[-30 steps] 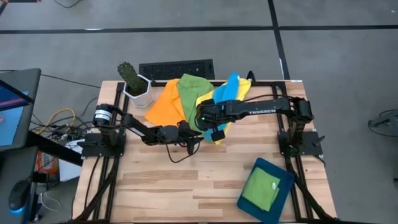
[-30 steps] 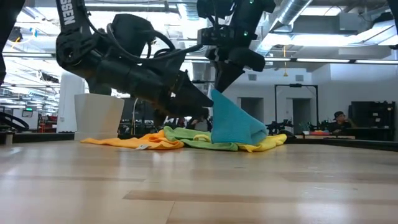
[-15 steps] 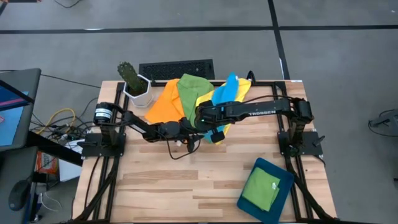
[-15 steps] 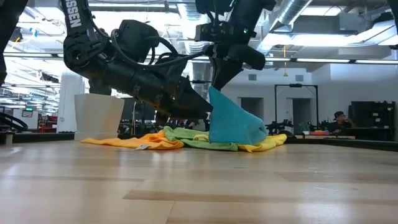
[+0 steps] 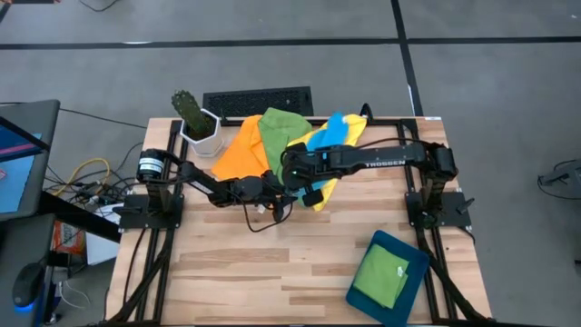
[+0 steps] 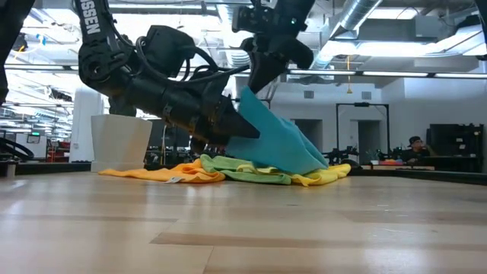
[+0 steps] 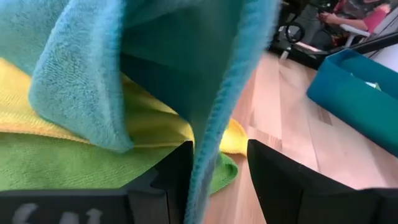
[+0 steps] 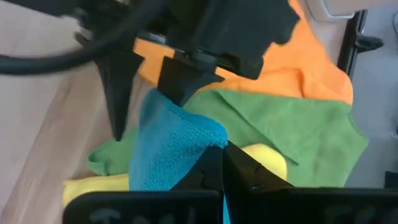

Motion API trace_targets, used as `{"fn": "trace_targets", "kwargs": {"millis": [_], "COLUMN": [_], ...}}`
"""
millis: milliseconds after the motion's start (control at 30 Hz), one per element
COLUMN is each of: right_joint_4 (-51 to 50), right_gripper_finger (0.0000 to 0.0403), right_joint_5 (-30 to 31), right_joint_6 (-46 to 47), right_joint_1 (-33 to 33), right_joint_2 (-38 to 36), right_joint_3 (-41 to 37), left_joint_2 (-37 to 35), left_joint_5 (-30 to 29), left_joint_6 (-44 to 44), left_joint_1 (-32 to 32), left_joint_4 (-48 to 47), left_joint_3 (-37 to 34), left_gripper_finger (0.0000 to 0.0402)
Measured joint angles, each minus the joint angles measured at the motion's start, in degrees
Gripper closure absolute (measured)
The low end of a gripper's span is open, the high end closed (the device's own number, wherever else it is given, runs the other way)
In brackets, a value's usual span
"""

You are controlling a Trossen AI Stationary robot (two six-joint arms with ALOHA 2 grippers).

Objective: Fold microfiber towels
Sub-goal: Fold the blue microfiber towel

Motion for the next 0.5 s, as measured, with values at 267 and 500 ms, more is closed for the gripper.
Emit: {"fn": "trace_targets", "kwargs": {"millis": [267,500], "right_joint_4": [-0.02,-2.08], "right_gripper_finger": [0.0378,0.0381], "right_joint_5": [0.12,0.02], "right_joint_6": [-0.13,3.16], "right_joint_1": [0.80,0.48], "right_joint_2": [0.00,0.00], "right_joint_3": [1.15,1.15], "left_joint_2": [0.00,-0.02], "left_joint_5": [2.73,9.98], "left_joint_6": [-0.02,-7.10], "left_joint_1": [1.77,0.76], "left_joint_4": [-0.54,-1.70], "left_joint_3": [0.00,0.00], "left_gripper_finger": [0.0341,0.0399]}}
